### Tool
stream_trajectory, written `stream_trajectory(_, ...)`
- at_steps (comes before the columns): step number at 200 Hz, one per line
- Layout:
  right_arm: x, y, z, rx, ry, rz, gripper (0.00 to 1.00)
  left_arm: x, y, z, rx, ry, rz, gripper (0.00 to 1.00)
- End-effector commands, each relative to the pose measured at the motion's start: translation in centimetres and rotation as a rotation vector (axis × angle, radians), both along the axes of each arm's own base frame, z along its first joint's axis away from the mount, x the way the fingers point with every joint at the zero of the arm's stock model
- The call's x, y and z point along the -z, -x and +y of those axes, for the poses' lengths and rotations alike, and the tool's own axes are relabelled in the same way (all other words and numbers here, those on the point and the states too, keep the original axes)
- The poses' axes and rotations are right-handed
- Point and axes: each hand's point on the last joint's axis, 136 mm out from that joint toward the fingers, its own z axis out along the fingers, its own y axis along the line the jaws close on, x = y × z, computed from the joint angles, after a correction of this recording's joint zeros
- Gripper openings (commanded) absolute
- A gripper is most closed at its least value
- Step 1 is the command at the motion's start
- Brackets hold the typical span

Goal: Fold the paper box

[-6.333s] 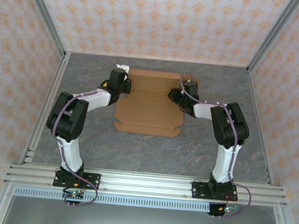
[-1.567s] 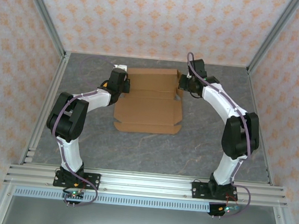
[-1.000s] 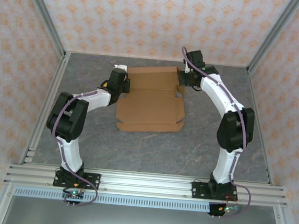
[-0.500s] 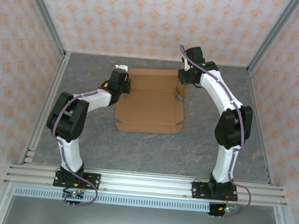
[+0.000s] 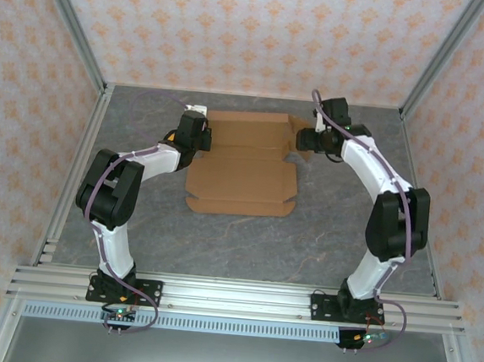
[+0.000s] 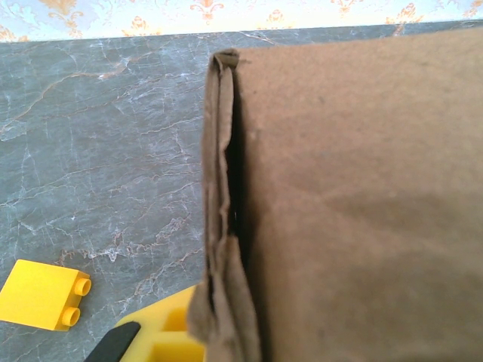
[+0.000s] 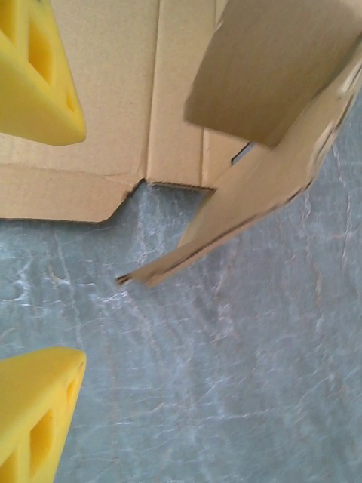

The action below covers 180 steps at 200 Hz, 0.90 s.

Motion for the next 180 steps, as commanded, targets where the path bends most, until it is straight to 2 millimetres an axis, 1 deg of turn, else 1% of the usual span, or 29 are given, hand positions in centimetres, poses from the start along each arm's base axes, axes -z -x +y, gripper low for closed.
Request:
stream_trajectory(1, -0.8, 0.1, -1.4, 0.115, -0.027, -0.073, 0.72, -1.0, 0.1, -0.3, 0.008, -0.015, -0.008, 0.00)
stream_trajectory(14, 1.0, 1.0, -1.8, 0.169, -0.053, -0.049, 0.72, -1.1, 0.1, -0.3, 0.008, -0.015, -0.008, 0.00)
stream_trajectory(21, 2.2, 1.5, -1.6, 0.186, -0.076, -0.036, 0.72, -1.2, 0.1, -0.3, 0.007, -0.014, -0.010, 0.00)
stream_trajectory(40, 5.0, 2.4, -0.6, 0.225, -0.105, -0.016, 0.65, -1.2, 0.2, -0.2, 0.007, -0.015, -0.009, 0.00)
stream_trajectory(51, 6.3, 2.8, -0.1, 0.244, -0.092, -0.008, 0.59, -1.2, 0.2, -0.3, 0.009, -0.011, -0.010, 0.00)
stream_trajectory(63, 7.4, 2.9, 0.8, 0.253, -0.096, 0.001, 0.49, -1.3, 0.2, -0.3, 0.009, -0.008, -0.012, 0.00)
stream_trajectory(73, 8.3, 3.0, 1.3, 0.262, -0.101, 0.008, 0.44, -1.3, 0.2, -0.3, 0.009, -0.009, -0.010, 0.00)
stream_trajectory(86, 9.2, 2.9, 1.9, 0.261, -0.096, 0.009, 0.39, -1.4, 0.2, -0.3, 0.008, -0.011, -0.011, 0.00)
stream_trajectory(107, 10.3, 2.3, 2.3, 0.257, -0.076, 0.027, 0.31, -1.3, 0.2, -0.3, 0.011, -0.011, -0.012, 0.00)
stream_trajectory(141, 11.7, 1.2, 1.6, 0.268, 0.011, 0.048, 0.20, -1.1, 0.2, -0.4, 0.014, -0.007, -0.008, 0.00)
stream_trajectory(163, 13.1, 1.2, 1.8, 0.259, 0.030, 0.090, 0.16, -1.1, 0.2, -0.3, 0.013, -0.011, -0.008, 0.00)
stream_trajectory(180, 14.6, 1.8, 1.7, 0.262, 0.044, 0.129, 0.15, -1.1, 0.2, -0.3, 0.014, -0.012, -0.008, 0.00)
